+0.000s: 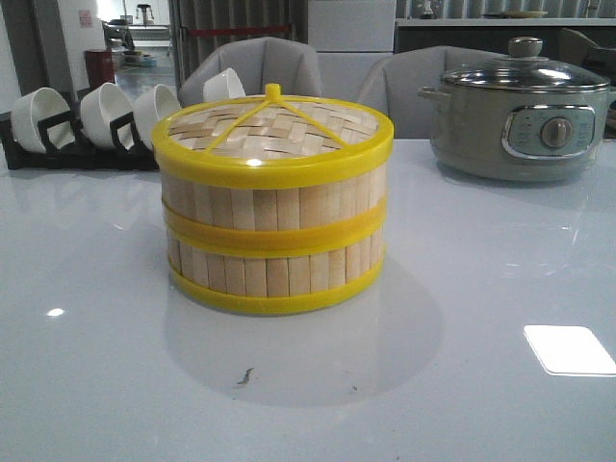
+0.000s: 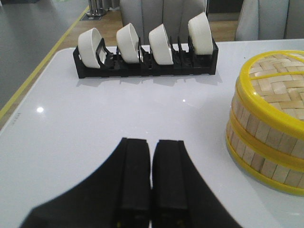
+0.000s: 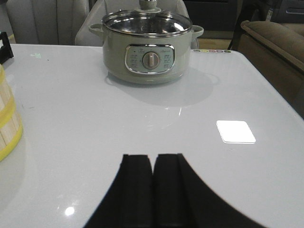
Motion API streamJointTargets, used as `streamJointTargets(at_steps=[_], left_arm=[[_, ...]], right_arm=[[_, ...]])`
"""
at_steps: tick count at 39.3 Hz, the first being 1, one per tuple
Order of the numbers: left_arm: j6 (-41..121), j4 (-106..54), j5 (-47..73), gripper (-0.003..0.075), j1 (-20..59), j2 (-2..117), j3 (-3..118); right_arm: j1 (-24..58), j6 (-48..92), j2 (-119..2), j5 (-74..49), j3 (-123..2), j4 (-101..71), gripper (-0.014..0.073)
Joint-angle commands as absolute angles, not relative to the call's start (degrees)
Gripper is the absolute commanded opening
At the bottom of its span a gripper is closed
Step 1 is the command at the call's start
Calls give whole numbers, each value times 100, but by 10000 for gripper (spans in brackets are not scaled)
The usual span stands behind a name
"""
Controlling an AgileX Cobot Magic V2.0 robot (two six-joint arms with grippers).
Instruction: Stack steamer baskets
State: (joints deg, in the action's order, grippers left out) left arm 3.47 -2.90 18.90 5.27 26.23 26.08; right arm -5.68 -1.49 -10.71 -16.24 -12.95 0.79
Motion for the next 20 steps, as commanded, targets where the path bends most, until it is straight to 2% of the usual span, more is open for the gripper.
streamJointTargets(at_steps=[1,13,20], left_arm=[[361,-313,1311,97,514,2449,2613],[361,-691,419,97,514,1216,1131],[350,-691,380,97,514,161,429]], right_arm=[[-607,-143,-1129,-1142,-1466,97,41],[-607,-143,-1129,-1142,-1466,97,41],[-607,-143,-1129,-1142,-1466,97,41]])
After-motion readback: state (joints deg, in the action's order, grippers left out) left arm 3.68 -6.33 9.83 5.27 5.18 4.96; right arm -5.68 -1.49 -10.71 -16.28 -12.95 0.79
